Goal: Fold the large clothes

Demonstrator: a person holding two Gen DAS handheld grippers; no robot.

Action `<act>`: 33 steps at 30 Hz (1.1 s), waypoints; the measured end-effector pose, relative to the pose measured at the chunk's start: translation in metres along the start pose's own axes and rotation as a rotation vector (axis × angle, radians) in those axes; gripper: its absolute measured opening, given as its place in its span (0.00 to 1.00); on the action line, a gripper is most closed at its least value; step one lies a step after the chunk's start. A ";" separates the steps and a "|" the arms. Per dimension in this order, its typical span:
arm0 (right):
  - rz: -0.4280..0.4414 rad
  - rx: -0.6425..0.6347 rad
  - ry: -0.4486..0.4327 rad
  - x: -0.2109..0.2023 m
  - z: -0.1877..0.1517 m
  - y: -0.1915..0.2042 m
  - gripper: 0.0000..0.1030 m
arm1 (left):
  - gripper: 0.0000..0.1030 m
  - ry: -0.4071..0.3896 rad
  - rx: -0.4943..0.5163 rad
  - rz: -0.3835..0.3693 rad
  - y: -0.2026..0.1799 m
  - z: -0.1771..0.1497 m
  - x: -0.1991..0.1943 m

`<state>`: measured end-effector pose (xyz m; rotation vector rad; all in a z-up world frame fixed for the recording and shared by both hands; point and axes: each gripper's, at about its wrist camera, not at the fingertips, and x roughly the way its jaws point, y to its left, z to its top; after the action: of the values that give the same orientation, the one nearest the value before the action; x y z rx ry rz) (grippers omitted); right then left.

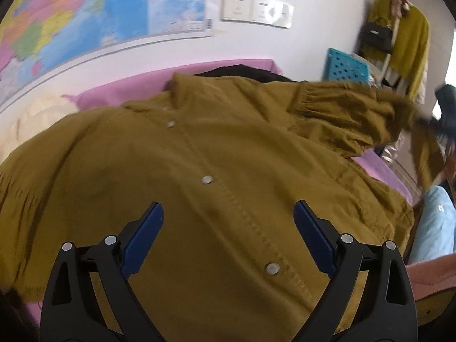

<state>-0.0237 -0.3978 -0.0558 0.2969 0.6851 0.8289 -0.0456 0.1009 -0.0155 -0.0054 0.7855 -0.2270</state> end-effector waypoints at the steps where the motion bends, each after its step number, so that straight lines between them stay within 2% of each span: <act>1: 0.025 -0.026 -0.005 -0.004 0.009 0.013 0.14 | 0.89 -0.005 0.001 -0.020 -0.001 0.003 -0.001; 4: 0.101 -0.142 0.030 0.002 0.040 0.071 0.14 | 0.89 -0.029 -0.009 -0.068 0.000 0.010 -0.004; 7: 0.134 -0.240 0.111 0.034 0.057 0.121 0.17 | 0.89 -0.055 -0.028 -0.110 0.007 0.014 -0.011; 10: 0.187 -0.287 0.205 0.087 0.068 0.167 0.20 | 0.89 -0.084 -0.054 -0.130 0.018 0.013 -0.021; 12: 0.210 -0.308 0.287 0.136 0.073 0.191 0.29 | 0.89 -0.100 -0.078 -0.134 0.029 0.010 -0.029; 15: 0.254 -0.288 0.385 0.206 0.071 0.211 0.37 | 0.89 -0.118 -0.134 -0.127 0.051 0.002 -0.041; 17: 0.237 -0.297 0.440 0.248 0.064 0.219 0.40 | 0.89 -0.117 -0.170 -0.107 0.066 -0.006 -0.048; 19: 0.235 -0.267 0.483 0.284 0.058 0.220 0.49 | 0.89 -0.109 -0.215 -0.102 0.082 -0.014 -0.053; 20: 0.234 -0.249 0.520 0.300 0.054 0.216 0.62 | 0.89 -0.104 -0.239 -0.103 0.091 -0.019 -0.057; 21: 0.225 -0.240 0.520 0.308 0.053 0.212 0.64 | 0.89 -0.101 -0.249 -0.104 0.095 -0.022 -0.059; 23: 0.223 -0.229 0.487 0.308 0.055 0.201 0.64 | 0.90 -0.090 -0.254 -0.110 0.099 -0.028 -0.061; 26: 0.169 -0.226 0.357 0.283 0.068 0.178 0.71 | 0.95 -0.038 -0.215 -0.175 0.090 -0.036 -0.052; 27: 0.084 -0.250 0.290 0.270 0.075 0.164 0.75 | 0.95 0.012 -0.181 -0.210 0.080 -0.040 -0.040; 28: 0.011 -0.268 0.241 0.262 0.080 0.154 0.76 | 0.95 0.059 -0.151 -0.213 0.072 -0.043 -0.028; 29: -0.105 -0.291 0.191 0.255 0.084 0.139 0.82 | 0.95 0.092 -0.129 -0.200 0.067 -0.046 -0.020; 30: -0.185 -0.284 0.171 0.252 0.088 0.123 0.85 | 0.95 0.147 -0.100 -0.190 0.060 -0.051 -0.006; 33: -0.247 -0.180 0.224 0.260 0.092 0.072 0.89 | 0.95 0.254 -0.087 -0.204 0.056 -0.063 0.019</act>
<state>0.1199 -0.1518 -0.0659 -0.0445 0.8309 0.6868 -0.0650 0.1569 -0.0784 -0.1417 1.0490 -0.3924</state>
